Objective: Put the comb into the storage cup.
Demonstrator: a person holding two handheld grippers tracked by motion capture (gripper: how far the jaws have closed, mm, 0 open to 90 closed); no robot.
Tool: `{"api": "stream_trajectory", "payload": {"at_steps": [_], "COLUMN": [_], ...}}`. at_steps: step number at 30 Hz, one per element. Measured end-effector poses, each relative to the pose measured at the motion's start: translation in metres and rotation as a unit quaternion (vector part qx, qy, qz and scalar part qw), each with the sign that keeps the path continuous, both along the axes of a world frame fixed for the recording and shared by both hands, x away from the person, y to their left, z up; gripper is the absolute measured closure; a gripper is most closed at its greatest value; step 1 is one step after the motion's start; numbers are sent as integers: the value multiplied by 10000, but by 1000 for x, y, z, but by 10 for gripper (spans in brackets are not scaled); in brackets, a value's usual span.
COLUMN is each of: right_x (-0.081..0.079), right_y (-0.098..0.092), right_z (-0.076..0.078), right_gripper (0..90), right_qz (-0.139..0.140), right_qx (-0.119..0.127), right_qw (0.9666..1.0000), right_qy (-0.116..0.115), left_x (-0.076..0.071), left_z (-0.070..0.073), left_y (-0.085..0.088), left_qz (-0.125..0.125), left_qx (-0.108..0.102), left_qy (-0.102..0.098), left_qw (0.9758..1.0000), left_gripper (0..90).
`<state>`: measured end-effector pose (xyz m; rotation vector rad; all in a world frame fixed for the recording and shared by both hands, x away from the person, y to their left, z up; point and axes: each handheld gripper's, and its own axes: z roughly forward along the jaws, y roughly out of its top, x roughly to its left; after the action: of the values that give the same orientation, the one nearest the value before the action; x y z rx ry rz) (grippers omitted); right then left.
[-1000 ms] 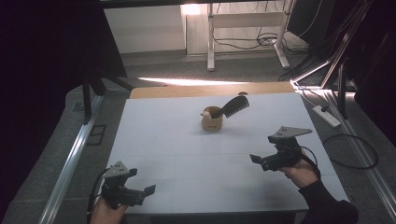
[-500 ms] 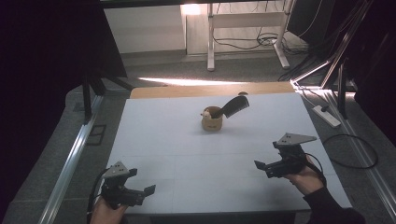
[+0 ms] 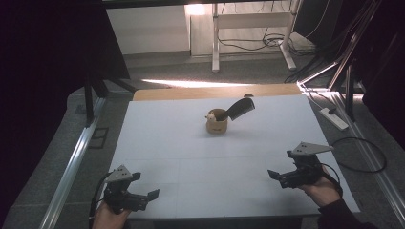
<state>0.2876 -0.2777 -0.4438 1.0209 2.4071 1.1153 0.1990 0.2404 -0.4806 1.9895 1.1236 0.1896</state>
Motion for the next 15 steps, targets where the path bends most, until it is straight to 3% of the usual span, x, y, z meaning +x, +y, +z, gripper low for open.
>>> {"api": "stream_trajectory", "payload": {"at_steps": [15], "right_x": [-15], "right_y": [-21], "right_z": [-7], "right_gripper": [0], "right_qz": [-238], "right_qx": [-10], "right_qw": [9997], "right_qy": [42], "left_x": [0], "left_z": [0], "left_y": [0], "left_qz": [-8], "left_qx": [-14], "left_qy": [-10], "left_qw": [10000], "left_gripper": [11]}}
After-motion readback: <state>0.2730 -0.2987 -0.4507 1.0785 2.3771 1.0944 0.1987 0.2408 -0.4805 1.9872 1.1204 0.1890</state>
